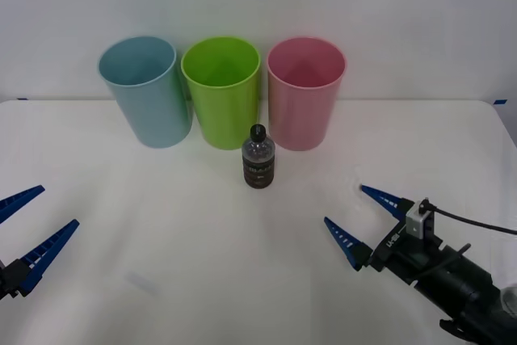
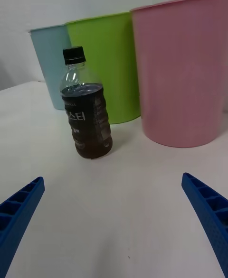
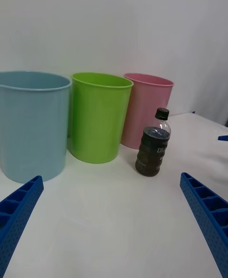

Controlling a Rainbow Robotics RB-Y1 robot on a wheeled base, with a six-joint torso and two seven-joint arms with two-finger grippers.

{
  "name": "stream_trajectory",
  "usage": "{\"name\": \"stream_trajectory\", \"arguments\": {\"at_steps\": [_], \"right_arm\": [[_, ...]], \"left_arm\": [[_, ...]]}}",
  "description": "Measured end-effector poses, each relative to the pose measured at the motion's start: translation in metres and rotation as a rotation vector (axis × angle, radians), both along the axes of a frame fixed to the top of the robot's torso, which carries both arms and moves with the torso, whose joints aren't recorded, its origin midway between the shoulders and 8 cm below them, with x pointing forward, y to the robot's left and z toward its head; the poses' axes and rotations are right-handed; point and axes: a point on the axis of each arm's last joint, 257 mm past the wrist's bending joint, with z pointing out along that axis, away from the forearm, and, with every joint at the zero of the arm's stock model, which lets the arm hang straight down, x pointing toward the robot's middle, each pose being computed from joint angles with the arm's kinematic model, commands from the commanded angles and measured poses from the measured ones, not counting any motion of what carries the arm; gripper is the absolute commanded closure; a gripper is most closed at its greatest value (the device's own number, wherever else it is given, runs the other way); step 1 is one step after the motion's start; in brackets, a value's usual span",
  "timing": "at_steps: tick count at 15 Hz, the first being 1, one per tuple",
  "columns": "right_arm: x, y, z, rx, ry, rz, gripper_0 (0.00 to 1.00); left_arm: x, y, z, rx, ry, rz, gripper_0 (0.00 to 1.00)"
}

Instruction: Grasp the object on the table and drop it into the matching bin: aluminum can to the light blue bin, PET bottle to the pink bin.

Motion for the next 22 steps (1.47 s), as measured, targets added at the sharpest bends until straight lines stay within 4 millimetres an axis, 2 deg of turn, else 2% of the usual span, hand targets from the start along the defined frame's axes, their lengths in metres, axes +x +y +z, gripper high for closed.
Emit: {"name": "stream_trajectory", "arguments": {"at_steps": [7,16,22], "right_arm": [[0.044,0.055,0.005,-0.056,-0.035,-0.071,0.00],[0.077,0.121,0.002,-0.117,-0.008,-0.111,0.00],[0.109,0.149,-0.002,-0.128,0.014,-0.111,0.00]], "left_arm": [[0.000,0.000,0.000,0.000,0.000,0.000,0.00],[0.000,0.000,0.000,0.000,0.000,0.000,0.00],[0.000,0.000,0.000,0.000,0.000,0.000,0.00]]}}
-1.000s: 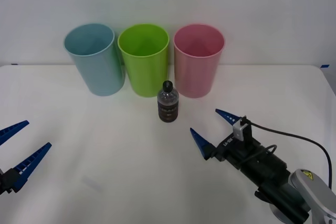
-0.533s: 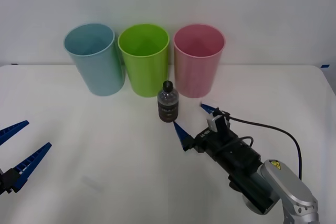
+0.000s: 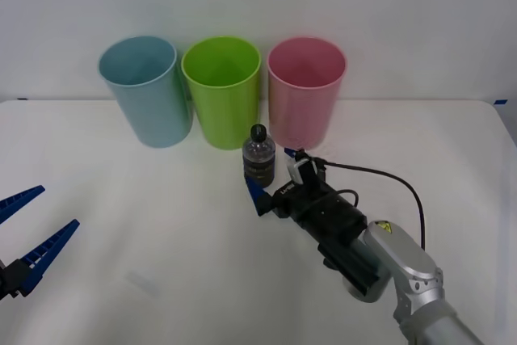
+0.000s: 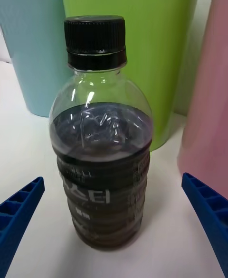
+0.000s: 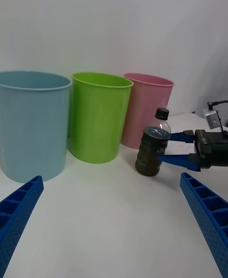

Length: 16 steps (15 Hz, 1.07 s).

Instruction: Grasp the object on the table and drop it into the matching bin: aluminum can to the light blue bin, PET bottle to the pink bin.

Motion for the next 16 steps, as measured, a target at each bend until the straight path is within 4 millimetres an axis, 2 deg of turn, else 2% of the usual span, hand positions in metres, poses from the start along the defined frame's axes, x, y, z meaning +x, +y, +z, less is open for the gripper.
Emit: {"name": "stream_trajectory", "arguments": {"at_steps": [6,10,11,12,13,16], "right_arm": [[0.024,0.018,0.000,-0.007,0.023,-0.016,0.00],[0.025,0.022,0.002,-0.009,0.021,-0.018,0.00],[0.025,0.022,0.001,-0.010,0.021,-0.018,0.11],[0.025,0.022,0.001,-0.010,0.021,-0.018,0.89],[0.025,0.022,0.001,-0.010,0.021,-0.018,1.00],[0.024,0.023,0.002,-0.012,0.018,-0.014,1.00]], "left_arm": [[0.000,0.000,0.000,0.000,0.000,0.000,0.00],[0.000,0.000,0.000,0.000,0.000,0.000,0.00],[0.000,0.000,0.000,0.000,0.000,0.000,0.00],[0.000,0.000,0.000,0.000,0.000,0.000,0.00],[0.000,0.000,0.000,0.000,0.000,0.000,0.00],[0.000,0.000,0.000,0.000,0.000,0.000,0.00]]}}
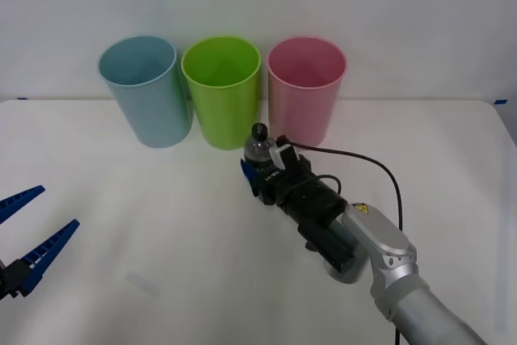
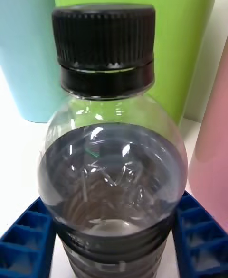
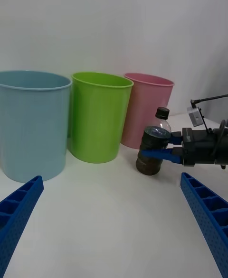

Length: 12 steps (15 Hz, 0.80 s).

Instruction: Grasp the object on the table and drop it into the matching bin: aluminum can to the light blue bin, PET bottle to the pink bin.

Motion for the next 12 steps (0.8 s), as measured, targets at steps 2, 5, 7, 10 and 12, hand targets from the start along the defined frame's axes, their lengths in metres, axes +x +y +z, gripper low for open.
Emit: {"name": "stream_trajectory", "arguments": {"at_steps": [2,5,7,10,12], "right_arm": [[0.000,0.000,0.000,0.003,0.001,-0.001,1.00],[0.000,0.001,0.001,0.007,0.001,0.003,1.00],[-0.001,0.001,0.002,0.011,-0.001,0.009,1.00],[-0.003,0.000,0.007,0.026,-0.009,0.022,1.00],[-0.008,-0.008,0.014,0.035,-0.026,0.024,1.00]], "left_arm": [[0.000,0.000,0.000,0.000,0.000,0.000,0.00],[0.000,0.000,0.000,0.000,0.000,0.000,0.00],[0.000,0.000,0.000,0.000,0.000,0.000,0.00],[0.000,0.000,0.000,0.000,0.000,0.000,0.00],[0.000,0.000,0.000,0.000,0.000,0.000,0.00]]}}
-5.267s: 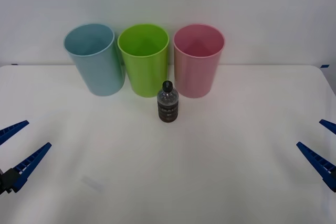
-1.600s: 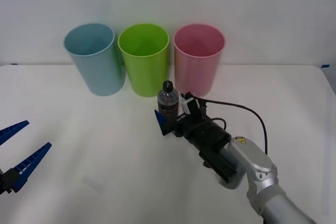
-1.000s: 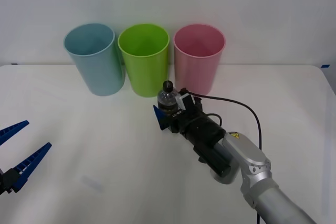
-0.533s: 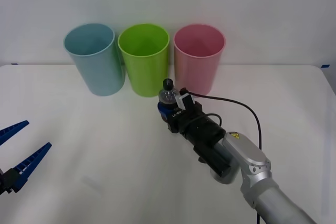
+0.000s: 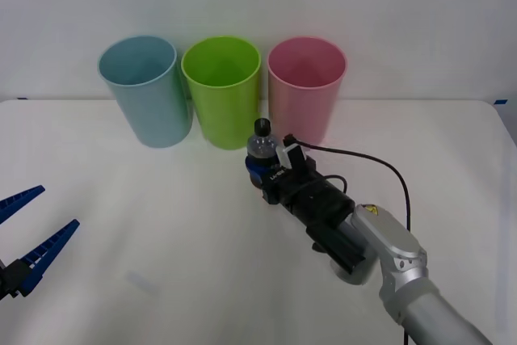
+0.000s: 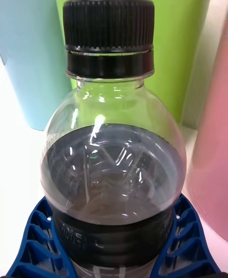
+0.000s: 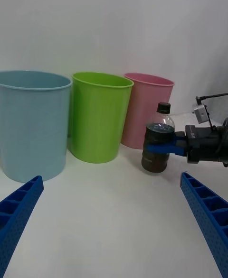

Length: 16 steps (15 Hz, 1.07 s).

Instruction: Grasp the object on the table and drop it into the matching bin: aluminum can to the light blue bin, PET bottle to the pink bin.

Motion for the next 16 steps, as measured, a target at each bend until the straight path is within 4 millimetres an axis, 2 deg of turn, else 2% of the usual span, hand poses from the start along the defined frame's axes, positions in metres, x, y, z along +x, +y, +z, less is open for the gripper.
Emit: {"name": "stream_trajectory", "arguments": {"at_steps": [5,9,16], "right_arm": [[-0.036,-0.027,0.037,0.046,-0.067,-0.002,1.00],[-0.063,-0.052,0.080,0.112,-0.098,0.030,1.00],[-0.082,-0.093,0.163,0.219,-0.106,0.105,1.00]], "left_arm": [[0.000,0.000,0.000,0.000,0.000,0.000,0.00],[0.000,0.000,0.000,0.000,0.000,0.000,0.00],[0.000,0.000,0.000,0.000,0.000,0.000,0.00]]}}
